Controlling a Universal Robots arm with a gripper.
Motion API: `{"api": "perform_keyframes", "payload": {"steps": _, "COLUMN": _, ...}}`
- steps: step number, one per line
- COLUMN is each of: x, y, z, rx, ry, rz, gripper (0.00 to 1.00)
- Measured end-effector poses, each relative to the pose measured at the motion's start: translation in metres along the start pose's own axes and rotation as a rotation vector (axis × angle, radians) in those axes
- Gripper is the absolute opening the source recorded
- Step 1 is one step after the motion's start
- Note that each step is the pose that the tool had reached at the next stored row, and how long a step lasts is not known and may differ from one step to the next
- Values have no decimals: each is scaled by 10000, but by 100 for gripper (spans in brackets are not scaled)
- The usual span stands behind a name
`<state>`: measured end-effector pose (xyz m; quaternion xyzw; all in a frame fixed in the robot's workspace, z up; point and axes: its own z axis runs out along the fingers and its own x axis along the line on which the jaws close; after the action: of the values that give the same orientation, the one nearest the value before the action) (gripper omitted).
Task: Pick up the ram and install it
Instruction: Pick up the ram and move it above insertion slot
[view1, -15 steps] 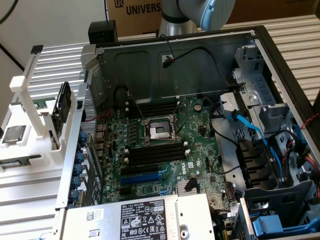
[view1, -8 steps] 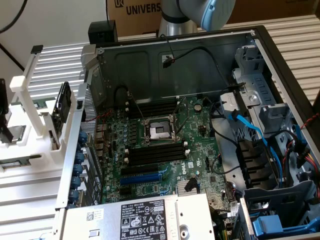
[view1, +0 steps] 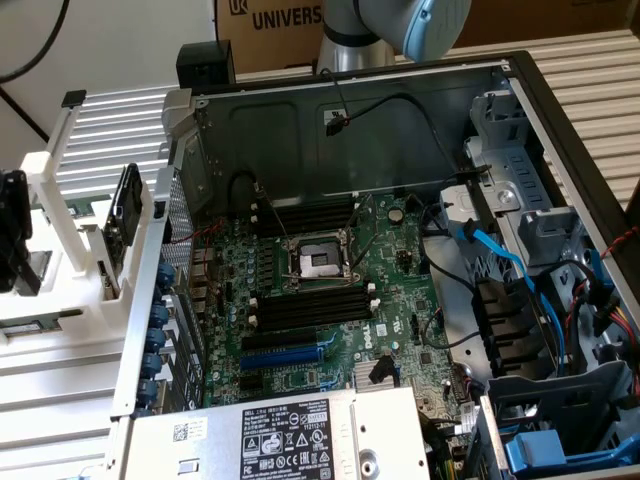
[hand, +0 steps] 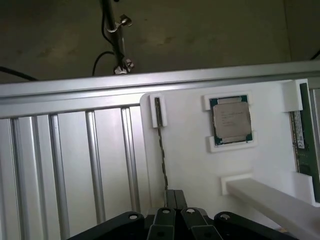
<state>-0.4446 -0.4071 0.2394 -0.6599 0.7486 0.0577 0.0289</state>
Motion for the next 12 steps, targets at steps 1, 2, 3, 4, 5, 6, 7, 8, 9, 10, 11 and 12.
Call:
{"api": "perform_keyframes", "payload": {"steps": 1, "x": 2, "y": -1, "z": 17, "rx": 0, "ry": 0, "rz": 0, "gripper": 11}}
{"api": "perform_keyframes", "payload": {"steps": 2, "x": 6, "y": -5, "z": 90, "rx": 1, "ry": -1, "rz": -2, "gripper": 11}}
{"api": "perform_keyframes", "payload": {"steps": 3, "x": 6, "y": -5, "z": 93, "rx": 0, "ry": -1, "rz": -5, "gripper": 11}}
{"api": "perform_keyframes", "payload": {"steps": 4, "x": 6, "y": -5, "z": 93, "rx": -1, "ry": 0, "rz": -9, "gripper": 11}}
{"api": "perform_keyframes", "payload": {"steps": 5, "x": 6, "y": -5, "z": 92, "rx": -2, "ry": 1, "rz": -9, "gripper": 11}}
{"api": "perform_keyframes", "payload": {"steps": 6, "x": 5, "y": -4, "z": 93, "rx": -2, "ry": 0, "rz": -8, "gripper": 11}}
{"api": "perform_keyframes", "payload": {"steps": 7, "x": 5, "y": -5, "z": 93, "rx": -1, "ry": 0, "rz": -8, "gripper": 11}}
{"api": "perform_keyframes", "payload": {"steps": 8, "x": 5, "y": -4, "z": 93, "rx": -1, "ry": 0, "rz": -8, "gripper": 11}}
{"api": "perform_keyframes", "payload": {"steps": 9, "x": 5, "y": -4, "z": 93, "rx": -1, "ry": 0, "rz": -8, "gripper": 11}}
{"api": "perform_keyframes", "payload": {"steps": 10, "x": 5, "y": -5, "z": 93, "rx": -1, "ry": 0, "rz": -8, "gripper": 11}}
{"api": "perform_keyframes", "payload": {"steps": 11, "x": 5, "y": -5, "z": 93, "rx": -1, "ry": 0, "rz": -8, "gripper": 11}}
{"api": "perform_keyframes", "payload": {"steps": 12, "x": 5, "y": -5, "z": 93, "rx": 0, "ry": 0, "rz": -8, "gripper": 11}}
